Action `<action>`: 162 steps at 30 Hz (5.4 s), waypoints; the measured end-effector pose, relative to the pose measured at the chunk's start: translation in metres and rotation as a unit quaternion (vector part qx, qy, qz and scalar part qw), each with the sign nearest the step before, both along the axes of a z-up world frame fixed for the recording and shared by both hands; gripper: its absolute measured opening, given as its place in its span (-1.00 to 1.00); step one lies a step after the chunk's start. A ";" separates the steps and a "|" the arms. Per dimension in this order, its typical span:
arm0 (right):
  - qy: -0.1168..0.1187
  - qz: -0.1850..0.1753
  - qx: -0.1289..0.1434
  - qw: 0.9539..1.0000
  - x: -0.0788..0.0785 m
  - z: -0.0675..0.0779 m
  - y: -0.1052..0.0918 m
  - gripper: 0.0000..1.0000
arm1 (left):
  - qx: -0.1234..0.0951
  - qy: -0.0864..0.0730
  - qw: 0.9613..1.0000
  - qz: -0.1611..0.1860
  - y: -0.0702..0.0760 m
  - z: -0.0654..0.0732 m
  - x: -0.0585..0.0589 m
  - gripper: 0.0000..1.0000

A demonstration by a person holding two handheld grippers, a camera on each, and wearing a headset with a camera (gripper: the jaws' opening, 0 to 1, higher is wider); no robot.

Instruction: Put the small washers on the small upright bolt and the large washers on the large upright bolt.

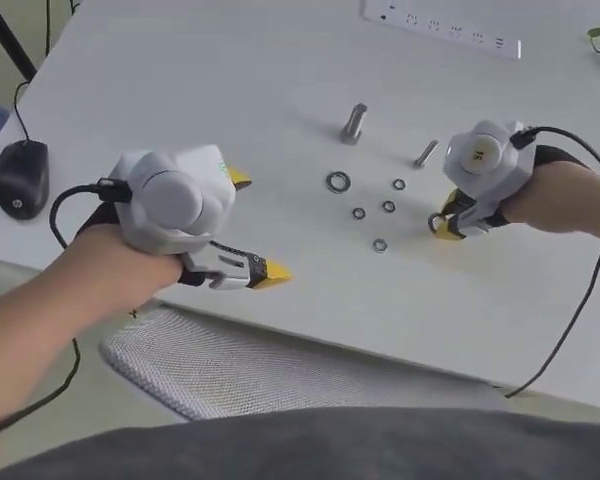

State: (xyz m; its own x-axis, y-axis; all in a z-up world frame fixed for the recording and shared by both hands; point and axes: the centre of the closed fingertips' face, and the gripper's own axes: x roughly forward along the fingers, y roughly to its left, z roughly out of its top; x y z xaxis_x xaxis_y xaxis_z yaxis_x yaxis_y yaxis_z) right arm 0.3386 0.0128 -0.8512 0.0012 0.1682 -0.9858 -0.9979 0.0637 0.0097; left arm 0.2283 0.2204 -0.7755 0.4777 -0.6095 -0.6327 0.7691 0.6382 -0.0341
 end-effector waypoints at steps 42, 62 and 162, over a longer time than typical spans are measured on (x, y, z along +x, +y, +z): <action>-0.007 0.030 0.014 0.999 0.076 0.069 0.083 -0.57 | -0.012 -0.010 1.000 0.020 0.009 0.009 0.014 0.45; -0.017 0.056 0.014 0.998 0.100 0.062 0.135 -0.57 | -0.007 -0.007 0.999 0.033 0.017 0.006 0.014 0.46; -0.030 0.082 0.062 0.994 0.118 0.033 0.162 0.49 | -0.039 0.016 0.999 0.014 -0.008 -0.002 0.014 0.99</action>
State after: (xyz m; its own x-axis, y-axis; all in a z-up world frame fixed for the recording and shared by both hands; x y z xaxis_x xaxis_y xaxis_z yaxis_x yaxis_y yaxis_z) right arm 0.4561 0.1750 -0.8180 0.0225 0.2916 -0.9563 -0.9937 -0.0984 -0.0534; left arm 0.2418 0.2127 -0.7771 0.4763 -0.6444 -0.5982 0.7486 0.6541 -0.1086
